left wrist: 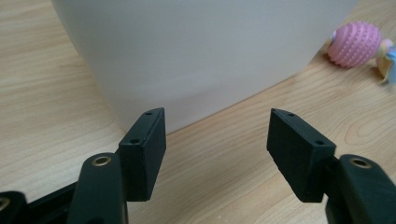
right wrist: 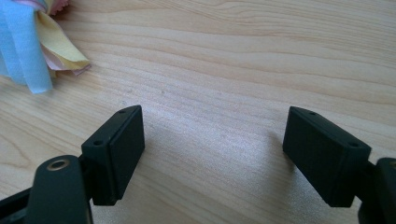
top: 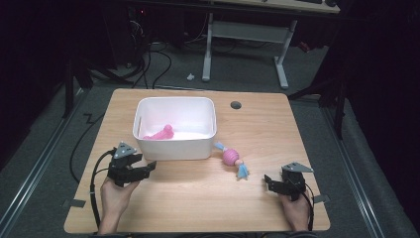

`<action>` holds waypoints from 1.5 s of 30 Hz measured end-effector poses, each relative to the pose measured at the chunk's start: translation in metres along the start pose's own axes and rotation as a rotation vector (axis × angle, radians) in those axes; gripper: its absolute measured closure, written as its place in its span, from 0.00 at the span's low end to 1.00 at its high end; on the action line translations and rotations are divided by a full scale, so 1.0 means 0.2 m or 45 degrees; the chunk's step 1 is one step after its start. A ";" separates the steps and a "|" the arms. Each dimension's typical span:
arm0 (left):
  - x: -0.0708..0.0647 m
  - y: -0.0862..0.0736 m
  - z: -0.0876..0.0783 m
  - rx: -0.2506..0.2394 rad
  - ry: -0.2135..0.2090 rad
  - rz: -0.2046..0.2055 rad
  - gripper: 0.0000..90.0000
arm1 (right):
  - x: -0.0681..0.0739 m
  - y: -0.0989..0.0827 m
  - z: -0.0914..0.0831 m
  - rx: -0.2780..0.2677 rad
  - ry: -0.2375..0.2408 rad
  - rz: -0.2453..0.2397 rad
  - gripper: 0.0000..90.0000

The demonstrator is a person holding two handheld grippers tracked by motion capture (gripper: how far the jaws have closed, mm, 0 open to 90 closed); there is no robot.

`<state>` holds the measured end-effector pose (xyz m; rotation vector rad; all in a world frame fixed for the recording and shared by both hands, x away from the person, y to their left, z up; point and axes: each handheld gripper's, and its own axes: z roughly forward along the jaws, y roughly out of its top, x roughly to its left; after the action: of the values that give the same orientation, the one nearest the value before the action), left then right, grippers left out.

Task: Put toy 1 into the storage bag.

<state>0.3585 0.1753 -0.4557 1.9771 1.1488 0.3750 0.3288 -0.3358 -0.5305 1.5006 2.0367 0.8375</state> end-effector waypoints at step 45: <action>-0.13 -0.17 0.37 0.158 0.041 0.093 0.40 | 0.00 0.00 0.00 -0.001 0.004 -0.003 0.23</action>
<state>0.3683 0.1264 -0.5252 2.1330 1.1463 0.3829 0.3286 -0.3354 -0.5305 1.4972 2.0402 0.8403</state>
